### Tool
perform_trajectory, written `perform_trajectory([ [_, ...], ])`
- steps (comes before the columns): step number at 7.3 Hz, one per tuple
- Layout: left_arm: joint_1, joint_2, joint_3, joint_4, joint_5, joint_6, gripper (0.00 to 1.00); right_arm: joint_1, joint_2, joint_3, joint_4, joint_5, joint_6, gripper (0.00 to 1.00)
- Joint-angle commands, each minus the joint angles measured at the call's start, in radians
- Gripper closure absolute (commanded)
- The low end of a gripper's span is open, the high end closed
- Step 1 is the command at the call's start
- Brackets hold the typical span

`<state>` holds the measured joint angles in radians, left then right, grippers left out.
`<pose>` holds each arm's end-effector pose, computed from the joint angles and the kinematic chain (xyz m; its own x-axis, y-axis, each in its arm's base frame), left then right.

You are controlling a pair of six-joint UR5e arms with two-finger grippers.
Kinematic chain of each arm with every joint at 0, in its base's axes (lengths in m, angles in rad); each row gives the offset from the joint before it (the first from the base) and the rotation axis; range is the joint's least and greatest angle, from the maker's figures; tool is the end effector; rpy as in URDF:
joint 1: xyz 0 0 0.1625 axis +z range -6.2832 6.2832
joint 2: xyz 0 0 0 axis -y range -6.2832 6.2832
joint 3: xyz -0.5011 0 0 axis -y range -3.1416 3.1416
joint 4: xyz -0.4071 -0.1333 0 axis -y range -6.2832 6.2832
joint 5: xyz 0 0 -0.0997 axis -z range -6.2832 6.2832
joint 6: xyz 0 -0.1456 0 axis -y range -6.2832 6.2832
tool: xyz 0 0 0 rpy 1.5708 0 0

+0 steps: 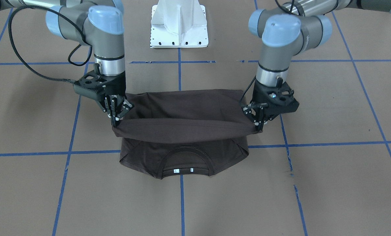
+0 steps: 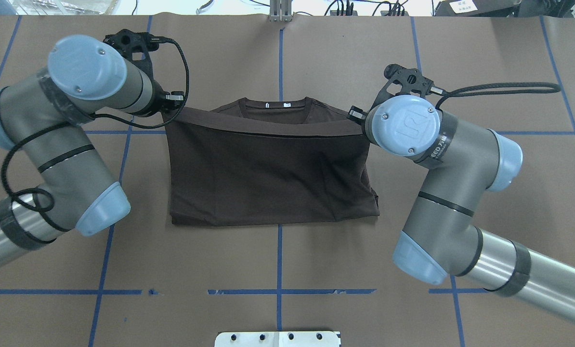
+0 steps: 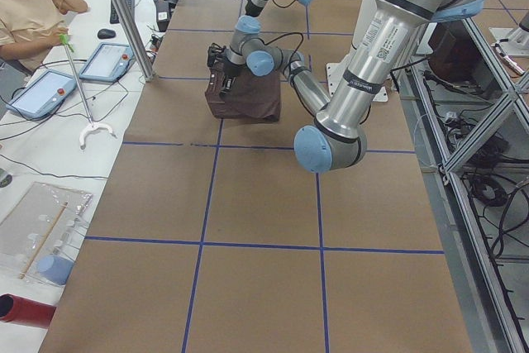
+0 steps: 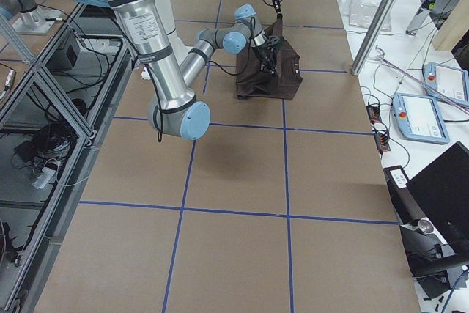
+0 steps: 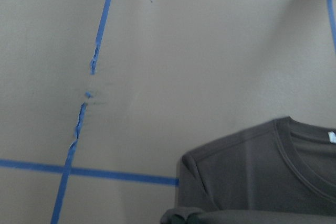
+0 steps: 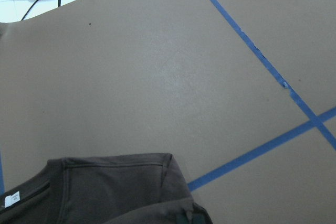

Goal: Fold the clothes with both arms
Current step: 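Lift the hem with both grippers and fold it toward the collar, then lower the hem onto the collar and open both grippers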

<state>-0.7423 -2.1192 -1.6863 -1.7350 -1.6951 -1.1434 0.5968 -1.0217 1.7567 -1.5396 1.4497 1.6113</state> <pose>0.4790 -0.5958 0.3635 0.7037 -0.0873 -0.7051 0.3426 0.9111 0.2290 -0.5236 -0.5382 0.3520 0.5701 0.4360 0.6964 -0.6508 0.7570 0.0589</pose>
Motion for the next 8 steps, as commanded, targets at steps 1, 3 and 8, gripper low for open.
perform_trajectory([
  [1, 0.001, -0.042, 0.176, -0.110, 0.018, 0.011, 1.00, 0.012, 0.083, -0.236, 0.146, -0.003, -0.008, 1.00],
  [3, 0.018, -0.047, 0.229, -0.138, 0.026, 0.011, 1.00, 0.011, 0.086, -0.305, 0.199, -0.003, -0.011, 1.00],
  [8, 0.023, 0.010, 0.063, -0.136, -0.023, 0.131, 0.00, 0.075, 0.075, -0.273, 0.203, 0.087, -0.276, 0.00],
])
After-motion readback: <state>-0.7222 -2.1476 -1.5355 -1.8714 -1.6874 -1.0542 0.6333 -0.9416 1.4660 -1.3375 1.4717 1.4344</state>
